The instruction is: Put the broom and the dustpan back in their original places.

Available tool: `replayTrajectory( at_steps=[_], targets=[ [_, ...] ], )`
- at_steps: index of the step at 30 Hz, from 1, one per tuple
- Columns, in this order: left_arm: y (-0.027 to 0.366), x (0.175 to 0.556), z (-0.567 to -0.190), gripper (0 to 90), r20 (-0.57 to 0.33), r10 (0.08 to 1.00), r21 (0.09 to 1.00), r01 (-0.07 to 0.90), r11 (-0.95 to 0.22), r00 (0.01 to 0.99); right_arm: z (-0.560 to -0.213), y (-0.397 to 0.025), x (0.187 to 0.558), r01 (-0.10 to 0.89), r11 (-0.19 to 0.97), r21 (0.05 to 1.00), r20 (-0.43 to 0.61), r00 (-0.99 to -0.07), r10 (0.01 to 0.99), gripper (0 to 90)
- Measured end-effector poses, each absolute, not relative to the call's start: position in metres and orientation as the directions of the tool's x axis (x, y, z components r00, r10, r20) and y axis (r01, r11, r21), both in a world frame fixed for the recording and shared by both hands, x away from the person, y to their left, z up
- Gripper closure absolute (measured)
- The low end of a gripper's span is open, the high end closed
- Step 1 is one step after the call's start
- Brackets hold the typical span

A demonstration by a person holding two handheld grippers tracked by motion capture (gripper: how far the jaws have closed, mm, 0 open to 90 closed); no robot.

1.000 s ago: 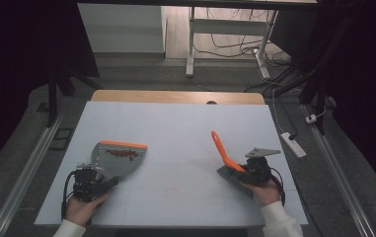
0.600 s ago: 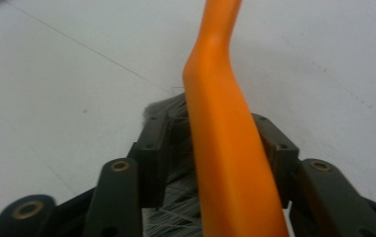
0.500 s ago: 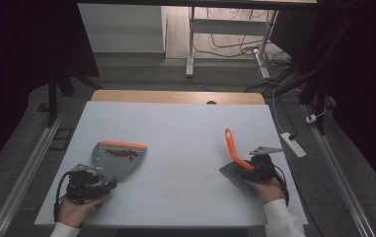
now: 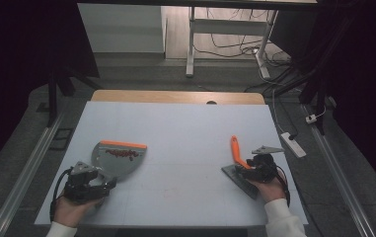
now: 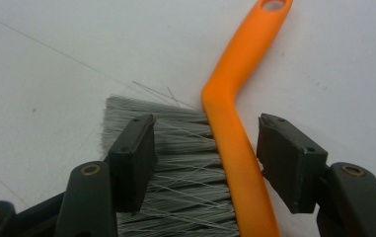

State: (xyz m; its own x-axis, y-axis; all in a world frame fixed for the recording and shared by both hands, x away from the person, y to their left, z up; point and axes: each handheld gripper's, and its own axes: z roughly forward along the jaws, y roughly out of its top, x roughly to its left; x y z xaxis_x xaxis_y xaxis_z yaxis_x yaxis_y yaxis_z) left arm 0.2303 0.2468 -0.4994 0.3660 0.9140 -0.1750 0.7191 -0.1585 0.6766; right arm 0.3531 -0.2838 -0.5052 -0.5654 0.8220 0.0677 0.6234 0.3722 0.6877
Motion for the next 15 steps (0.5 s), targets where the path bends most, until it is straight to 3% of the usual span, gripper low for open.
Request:
replayTrajectory(
  at_steps=[15],
  targets=[
    [0.228, 0.253, -0.496, 22.2, -0.165, 0.835, 0.702, 0.657, -0.275, 0.526, -0.491, -0.271, 0.338, 0.503, 0.427, 0.751, 0.041, -0.681, 0.731, 41.8]
  ],
)
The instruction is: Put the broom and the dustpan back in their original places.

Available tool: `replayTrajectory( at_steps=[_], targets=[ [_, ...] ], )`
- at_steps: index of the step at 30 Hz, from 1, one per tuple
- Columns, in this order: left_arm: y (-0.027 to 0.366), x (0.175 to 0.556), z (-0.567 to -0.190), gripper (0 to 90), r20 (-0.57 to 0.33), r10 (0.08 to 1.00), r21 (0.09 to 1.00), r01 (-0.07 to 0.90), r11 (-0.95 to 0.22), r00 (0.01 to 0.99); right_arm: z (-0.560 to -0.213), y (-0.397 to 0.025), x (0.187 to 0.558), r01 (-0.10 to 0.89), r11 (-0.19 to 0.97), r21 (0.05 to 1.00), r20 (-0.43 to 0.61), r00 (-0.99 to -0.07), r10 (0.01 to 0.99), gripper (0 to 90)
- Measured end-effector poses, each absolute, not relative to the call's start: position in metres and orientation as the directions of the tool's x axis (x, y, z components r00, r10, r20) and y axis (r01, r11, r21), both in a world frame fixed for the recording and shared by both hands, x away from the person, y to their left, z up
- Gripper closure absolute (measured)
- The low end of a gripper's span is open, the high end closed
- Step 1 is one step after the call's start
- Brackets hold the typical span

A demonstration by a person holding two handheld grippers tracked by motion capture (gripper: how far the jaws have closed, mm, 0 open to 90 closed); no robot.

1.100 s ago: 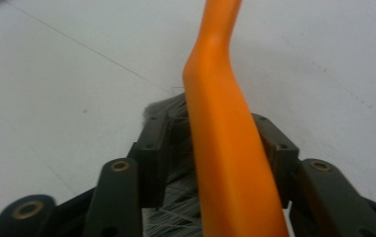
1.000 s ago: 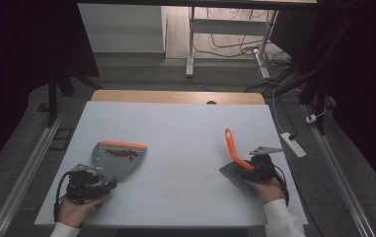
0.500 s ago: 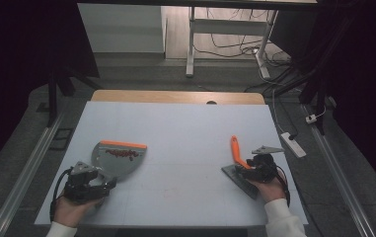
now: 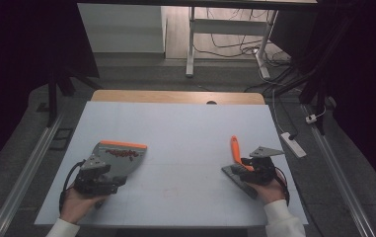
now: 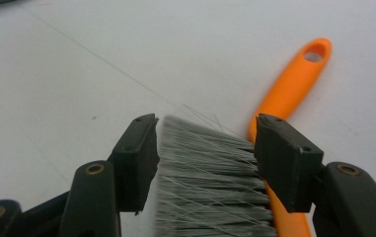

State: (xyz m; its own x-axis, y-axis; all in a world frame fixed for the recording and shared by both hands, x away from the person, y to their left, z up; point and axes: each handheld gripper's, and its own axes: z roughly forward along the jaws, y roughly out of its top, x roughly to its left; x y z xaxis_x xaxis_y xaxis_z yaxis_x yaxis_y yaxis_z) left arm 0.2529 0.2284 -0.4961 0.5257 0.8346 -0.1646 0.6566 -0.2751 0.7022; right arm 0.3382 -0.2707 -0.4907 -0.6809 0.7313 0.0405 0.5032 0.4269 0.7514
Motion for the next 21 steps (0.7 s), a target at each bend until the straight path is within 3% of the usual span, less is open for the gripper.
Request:
replayTrajectory(
  at_steps=[8, 21],
  targets=[
    [0.22, 0.273, -0.502, 22.8, -0.197, 0.792, 0.685, 0.658, -0.311, 0.579, -0.49, -0.263, 0.328, 0.446, 0.466, 0.764, 0.01, -0.73, 0.683, 42.0],
    [0.219, 0.274, -0.503, 23.0, -0.204, 0.774, 0.679, 0.656, -0.329, 0.599, -0.489, -0.253, 0.317, 0.375, 0.506, 0.777, -0.029, -0.781, 0.624, 43.2]
  ],
)
